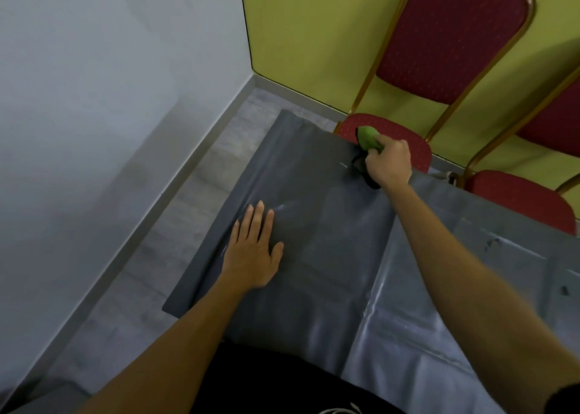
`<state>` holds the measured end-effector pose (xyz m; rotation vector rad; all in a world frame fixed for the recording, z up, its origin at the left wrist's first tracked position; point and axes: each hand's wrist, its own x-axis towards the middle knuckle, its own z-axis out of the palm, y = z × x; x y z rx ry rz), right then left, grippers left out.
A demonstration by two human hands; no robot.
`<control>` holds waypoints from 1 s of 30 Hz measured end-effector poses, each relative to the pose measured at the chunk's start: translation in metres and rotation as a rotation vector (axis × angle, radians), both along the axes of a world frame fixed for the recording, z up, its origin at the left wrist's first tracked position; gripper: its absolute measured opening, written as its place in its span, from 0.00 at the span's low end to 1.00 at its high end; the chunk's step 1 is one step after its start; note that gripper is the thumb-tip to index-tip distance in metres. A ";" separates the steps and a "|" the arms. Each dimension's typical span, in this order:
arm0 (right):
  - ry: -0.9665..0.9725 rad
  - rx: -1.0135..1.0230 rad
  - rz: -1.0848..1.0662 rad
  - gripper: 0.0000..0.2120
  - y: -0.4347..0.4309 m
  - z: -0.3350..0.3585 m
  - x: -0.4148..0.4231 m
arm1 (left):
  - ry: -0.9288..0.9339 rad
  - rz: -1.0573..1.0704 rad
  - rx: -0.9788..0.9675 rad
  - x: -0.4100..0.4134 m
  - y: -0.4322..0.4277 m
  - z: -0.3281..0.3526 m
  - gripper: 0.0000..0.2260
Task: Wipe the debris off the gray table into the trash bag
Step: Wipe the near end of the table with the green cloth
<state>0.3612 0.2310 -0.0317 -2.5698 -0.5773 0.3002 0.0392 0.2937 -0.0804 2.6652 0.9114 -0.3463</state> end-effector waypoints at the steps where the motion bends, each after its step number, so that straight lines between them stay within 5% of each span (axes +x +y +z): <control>1: -0.006 0.025 0.036 0.20 0.005 0.003 -0.014 | -0.008 0.001 0.001 0.000 0.000 0.000 0.33; 6: 0.007 -0.058 0.427 0.18 -0.010 -0.008 -0.098 | -0.016 -0.007 0.015 -0.002 -0.001 0.002 0.33; 15: -0.001 -0.135 -0.085 0.21 -0.015 -0.001 -0.001 | 0.016 0.003 -0.008 -0.001 0.003 0.003 0.33; 23: -0.111 -0.021 0.403 0.16 -0.043 -0.017 -0.115 | 0.053 -0.011 -0.009 0.002 0.002 0.004 0.33; 30: -0.114 -0.166 0.016 0.19 -0.062 -0.015 0.000 | 0.098 -0.016 -0.054 0.001 0.005 0.006 0.33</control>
